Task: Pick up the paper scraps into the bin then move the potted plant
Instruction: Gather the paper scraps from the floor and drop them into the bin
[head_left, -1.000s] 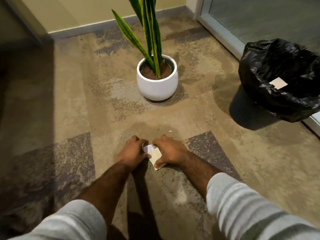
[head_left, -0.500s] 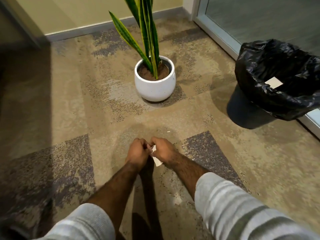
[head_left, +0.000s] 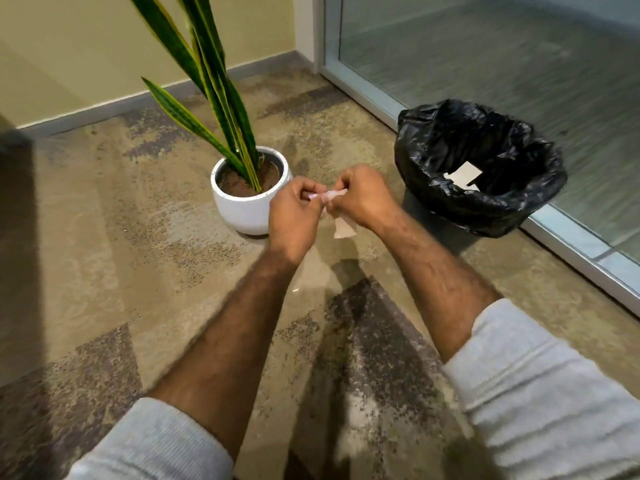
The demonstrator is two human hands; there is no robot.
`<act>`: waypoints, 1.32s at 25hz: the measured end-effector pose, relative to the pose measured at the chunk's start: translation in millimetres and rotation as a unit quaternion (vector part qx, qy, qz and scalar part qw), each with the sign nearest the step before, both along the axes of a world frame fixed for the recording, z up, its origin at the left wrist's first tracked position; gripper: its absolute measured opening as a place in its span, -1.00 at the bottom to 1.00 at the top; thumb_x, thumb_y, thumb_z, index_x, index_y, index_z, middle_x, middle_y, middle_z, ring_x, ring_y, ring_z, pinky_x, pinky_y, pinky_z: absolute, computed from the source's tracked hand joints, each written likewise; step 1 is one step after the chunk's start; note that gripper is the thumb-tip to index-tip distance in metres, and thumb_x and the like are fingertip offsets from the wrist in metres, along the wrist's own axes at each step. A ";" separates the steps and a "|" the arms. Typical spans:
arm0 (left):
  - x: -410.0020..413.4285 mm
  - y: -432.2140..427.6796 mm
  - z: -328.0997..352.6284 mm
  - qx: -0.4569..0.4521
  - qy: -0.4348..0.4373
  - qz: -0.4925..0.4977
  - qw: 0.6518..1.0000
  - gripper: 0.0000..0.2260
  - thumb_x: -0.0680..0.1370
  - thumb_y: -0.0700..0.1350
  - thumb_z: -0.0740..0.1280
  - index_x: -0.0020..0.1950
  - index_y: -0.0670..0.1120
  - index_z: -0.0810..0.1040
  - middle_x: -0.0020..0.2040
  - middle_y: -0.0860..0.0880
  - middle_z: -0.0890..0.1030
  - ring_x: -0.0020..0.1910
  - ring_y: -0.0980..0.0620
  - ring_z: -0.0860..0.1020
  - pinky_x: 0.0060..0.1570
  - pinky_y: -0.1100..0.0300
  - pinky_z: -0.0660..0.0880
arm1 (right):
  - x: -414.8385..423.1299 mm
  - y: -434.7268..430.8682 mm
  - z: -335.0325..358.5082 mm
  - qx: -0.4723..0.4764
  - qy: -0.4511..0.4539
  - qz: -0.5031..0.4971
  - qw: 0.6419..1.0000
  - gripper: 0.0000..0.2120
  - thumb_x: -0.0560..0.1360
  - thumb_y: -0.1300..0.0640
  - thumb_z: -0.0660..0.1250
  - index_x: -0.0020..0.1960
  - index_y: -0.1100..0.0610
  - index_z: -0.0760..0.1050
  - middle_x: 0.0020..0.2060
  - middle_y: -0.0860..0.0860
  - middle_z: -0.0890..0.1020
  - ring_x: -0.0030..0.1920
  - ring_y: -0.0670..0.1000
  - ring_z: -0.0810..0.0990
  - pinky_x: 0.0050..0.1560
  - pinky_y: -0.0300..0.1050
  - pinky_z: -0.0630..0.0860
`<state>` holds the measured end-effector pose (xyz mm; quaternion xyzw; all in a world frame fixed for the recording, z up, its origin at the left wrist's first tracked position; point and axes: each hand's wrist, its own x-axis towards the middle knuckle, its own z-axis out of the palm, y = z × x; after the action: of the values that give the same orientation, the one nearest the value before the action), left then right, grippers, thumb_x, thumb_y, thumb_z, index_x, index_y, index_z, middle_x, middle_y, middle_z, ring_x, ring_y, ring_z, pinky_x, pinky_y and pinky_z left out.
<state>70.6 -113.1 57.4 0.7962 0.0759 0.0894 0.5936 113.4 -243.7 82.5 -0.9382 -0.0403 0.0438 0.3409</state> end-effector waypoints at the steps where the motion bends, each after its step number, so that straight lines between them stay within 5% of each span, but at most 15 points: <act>1: 15.8 -20.0 21.3 0.006 -0.037 -0.013 0.999 -0.81 0.50 -0.25 0.43 -0.14 0.05 0.58 -0.21 0.05 0.65 -0.21 0.06 0.62 -0.09 0.07 0.62 | 7.8 -20.7 23.9 -0.014 -0.044 -0.027 0.999 -0.74 0.31 0.00 0.55 -0.35 0.08 0.51 -0.43 -0.06 0.54 -0.36 -0.02 0.52 -0.34 -0.15 0.35; 5: 68.1 -108.1 86.2 0.084 -0.118 -0.099 0.985 -0.93 0.47 -0.22 0.46 -0.09 -0.08 0.66 -0.16 0.03 0.68 -0.11 0.03 0.64 -0.08 0.15 0.56 | 28.5 -114.9 88.2 -0.071 -0.145 -0.089 0.983 -0.75 0.34 -0.09 0.53 -0.24 0.08 0.60 -0.32 0.07 0.62 -0.25 0.08 0.58 -0.27 -0.09 0.38; 11: 89.8 -167.5 91.1 0.273 -0.125 -0.217 0.929 -0.88 0.56 -0.15 0.38 0.06 -0.09 0.69 0.00 -0.01 0.70 0.01 0.06 0.62 -0.02 0.28 0.43 | 40.5 -195.1 59.2 -0.212 -0.125 -0.155 0.957 -0.75 0.48 -0.05 0.47 -0.14 0.15 0.61 -0.20 0.22 0.66 -0.13 0.24 0.67 -0.21 -0.05 0.44; 15: 89.9 -140.9 74.2 0.269 -0.117 -0.208 0.933 -0.80 0.62 -0.05 0.31 0.08 -0.10 0.68 0.00 -0.03 0.71 -0.01 0.03 0.63 0.02 0.14 0.52 | 35.3 -206.9 41.3 -0.249 -0.096 -0.149 0.952 -0.74 0.48 0.03 0.45 0.05 0.20 0.63 -0.01 0.26 0.67 0.02 0.28 0.66 0.02 0.08 0.59; 19: 69.3 -74.4 33.3 0.235 -0.109 -0.131 0.957 -0.73 0.67 -0.04 0.22 0.20 -0.12 0.66 0.13 -0.08 0.68 0.12 -0.02 0.59 0.13 0.11 0.47 | 22.9 -152.8 36.7 -0.187 -0.255 -0.181 0.931 -0.75 0.53 -0.01 0.37 0.07 0.15 0.63 0.01 0.18 0.65 0.04 0.22 0.63 0.01 0.04 0.55; 21: 44.3 -29.7 -6.7 0.234 -0.057 -0.083 0.967 -0.74 0.67 -0.11 0.23 0.23 -0.14 0.66 0.18 -0.12 0.68 0.17 -0.08 0.59 0.19 0.09 0.47 | 10.1 -91.2 16.9 -0.127 -0.305 -0.093 0.939 -0.82 0.55 0.01 0.36 0.05 0.09 0.62 -0.01 0.11 0.62 -0.03 0.09 0.60 -0.05 -0.04 0.51; 25: -26.9 52.8 -110.1 0.242 0.145 -0.012 0.959 -0.79 0.63 -0.17 0.29 0.20 -0.13 0.64 0.19 -0.13 0.67 0.17 -0.10 0.60 0.23 0.07 0.50 | -21.7 1.1 -70.4 -0.148 -0.100 0.131 0.975 -0.84 0.57 0.09 0.34 0.09 0.08 0.65 0.03 0.07 0.63 0.00 0.09 0.61 -0.01 -0.04 0.55; 28: -58.1 81.6 -154.5 0.271 0.222 -0.043 0.936 -0.88 0.59 -0.09 0.37 0.10 0.01 0.64 0.12 0.03 0.61 0.08 0.02 0.57 0.12 0.13 0.52 | -32.4 2.1 -132.1 -0.144 0.015 0.104 0.984 -0.89 0.54 0.12 0.34 0.00 0.06 0.64 0.02 0.06 0.65 0.00 0.10 0.63 -0.06 -0.12 0.49; 33: -54.1 79.4 -164.0 0.344 0.173 -0.129 0.914 -0.84 0.54 -0.04 0.42 0.11 0.06 0.69 -0.01 0.12 0.47 0.04 0.03 0.54 0.08 0.14 0.52 | -36.1 -14.9 -174.3 -0.130 0.103 0.020 0.986 -0.88 0.46 0.26 0.37 -0.14 0.08 0.64 -0.08 0.09 0.69 0.00 0.14 0.66 0.02 -0.09 0.59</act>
<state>16.5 -33.8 -106.6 0.9571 0.0382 -0.1063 0.2667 77.3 -258.6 -91.8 -0.9640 -0.0177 0.1519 0.2177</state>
